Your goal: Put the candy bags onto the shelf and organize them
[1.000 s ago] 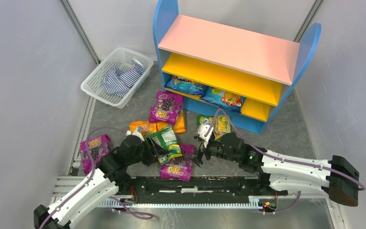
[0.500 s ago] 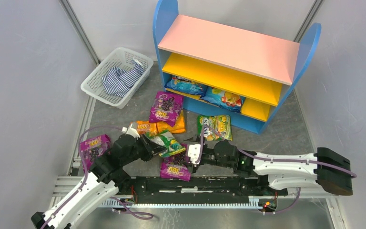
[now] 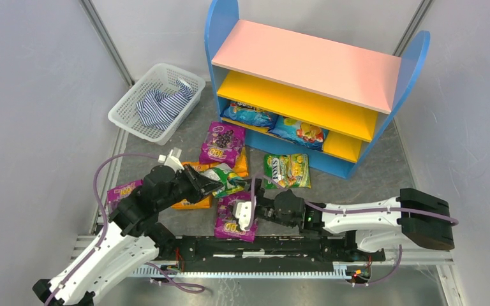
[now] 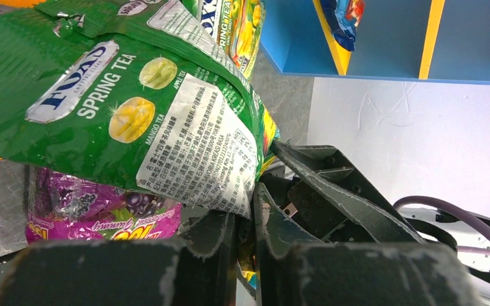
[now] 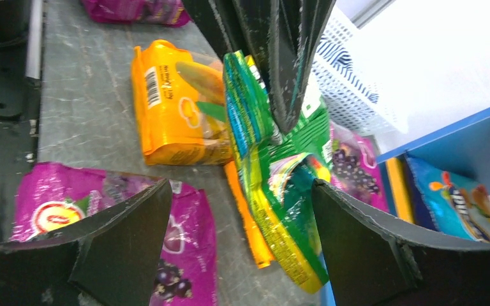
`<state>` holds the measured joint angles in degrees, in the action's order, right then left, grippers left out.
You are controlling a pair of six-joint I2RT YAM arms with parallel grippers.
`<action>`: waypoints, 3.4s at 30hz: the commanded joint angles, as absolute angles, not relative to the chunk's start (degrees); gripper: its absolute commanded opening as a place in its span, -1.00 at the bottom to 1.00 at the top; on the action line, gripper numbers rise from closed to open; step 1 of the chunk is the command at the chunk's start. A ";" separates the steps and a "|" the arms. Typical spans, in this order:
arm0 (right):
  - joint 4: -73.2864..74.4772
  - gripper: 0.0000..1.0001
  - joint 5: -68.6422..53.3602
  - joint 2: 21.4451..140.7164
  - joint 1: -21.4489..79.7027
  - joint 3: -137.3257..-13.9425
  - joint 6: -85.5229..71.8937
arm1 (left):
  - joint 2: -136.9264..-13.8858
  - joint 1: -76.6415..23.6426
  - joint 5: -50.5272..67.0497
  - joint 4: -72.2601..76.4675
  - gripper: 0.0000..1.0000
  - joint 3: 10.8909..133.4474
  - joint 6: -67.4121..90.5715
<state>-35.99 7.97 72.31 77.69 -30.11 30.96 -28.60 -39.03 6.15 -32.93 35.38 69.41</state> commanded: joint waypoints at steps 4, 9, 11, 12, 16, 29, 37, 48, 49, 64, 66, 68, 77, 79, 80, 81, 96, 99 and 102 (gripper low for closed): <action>-41.82 0.75 13.32 72.27 78.40 -34.17 40.41 | -30.61 -39.20 8.44 -33.74 -0.83 40.67 66.00; -41.97 0.69 11.03 74.49 78.40 -35.32 44.75 | -30.44 -39.20 9.68 -32.35 -0.87 41.79 67.87; -41.46 0.62 10.29 75.37 78.43 -36.27 45.45 | -30.80 -39.20 10.40 -32.10 -0.90 42.66 68.18; -41.27 0.58 10.08 75.56 78.41 -36.76 45.23 | -31.03 -39.20 10.67 -32.11 -0.90 43.11 68.27; -41.51 0.37 9.34 76.14 78.39 -38.03 44.91 | -31.53 -39.20 11.44 -32.08 -0.92 44.10 68.25; -36.19 -0.61 9.56 73.97 78.38 -39.20 44.29 | -29.79 -39.20 9.38 -31.96 -0.68 46.01 66.65; -32.14 -1.00 14.88 71.19 78.40 -40.34 43.03 | -31.31 -39.20 5.55 -36.08 0.27 51.26 60.22; -9.97 -1.00 30.76 59.70 78.32 -52.34 36.37 | -28.33 -39.20 -19.14 -53.44 1.00 62.20 46.33; -7.31 -1.00 32.41 59.16 78.32 -54.83 36.39 | -27.78 -39.20 -20.46 -53.59 1.00 62.04 45.45; -4.82 -1.00 46.94 85.05 66.62 -103.82 54.85 | -24.95 -39.20 -23.39 -49.37 1.00 54.64 37.95; -10.13 -0.99 49.06 89.60 64.51 -106.20 62.87 | -24.37 -39.20 -23.92 -49.45 1.00 53.50 37.56; -12.22 -1.00 51.76 95.68 61.98 -111.59 68.87 | -23.82 -39.21 -24.52 -49.76 1.00 52.59 37.37; -12.32 -1.00 50.18 107.48 56.06 -117.74 73.29 | -23.71 -39.18 -23.59 -49.29 1.00 51.53 37.09; -9.65 -0.95 47.69 109.01 55.61 -119.60 70.92 | -23.72 -39.20 -23.40 -48.93 1.00 51.19 37.09; -7.93 -0.81 45.79 109.41 55.42 -120.86 68.59 | -23.73 -39.20 -23.38 -48.69 1.00 50.94 37.09; -6.04 -0.52 43.43 109.71 55.26 -121.73 66.12 | -23.73 -39.20 -23.38 -48.42 1.00 50.71 37.09; 7.23 0.96 19.55 95.15 54.68 -118.07 28.65 | -23.00 -39.20 -23.58 -48.24 1.00 50.19 37.53; 6.67 0.96 19.46 93.71 54.50 -117.23 24.56 | -23.40 -39.20 -23.57 -48.25 1.00 50.19 37.53; 5.00 0.67 20.89 94.52 53.76 -116.59 26.17 | -23.71 -39.20 -23.71 -48.25 1.00 50.19 37.62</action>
<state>8.16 22.15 94.89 54.78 -117.49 30.74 -23.14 -39.09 -22.48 -50.43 50.43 39.44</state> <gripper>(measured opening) 0.957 0.996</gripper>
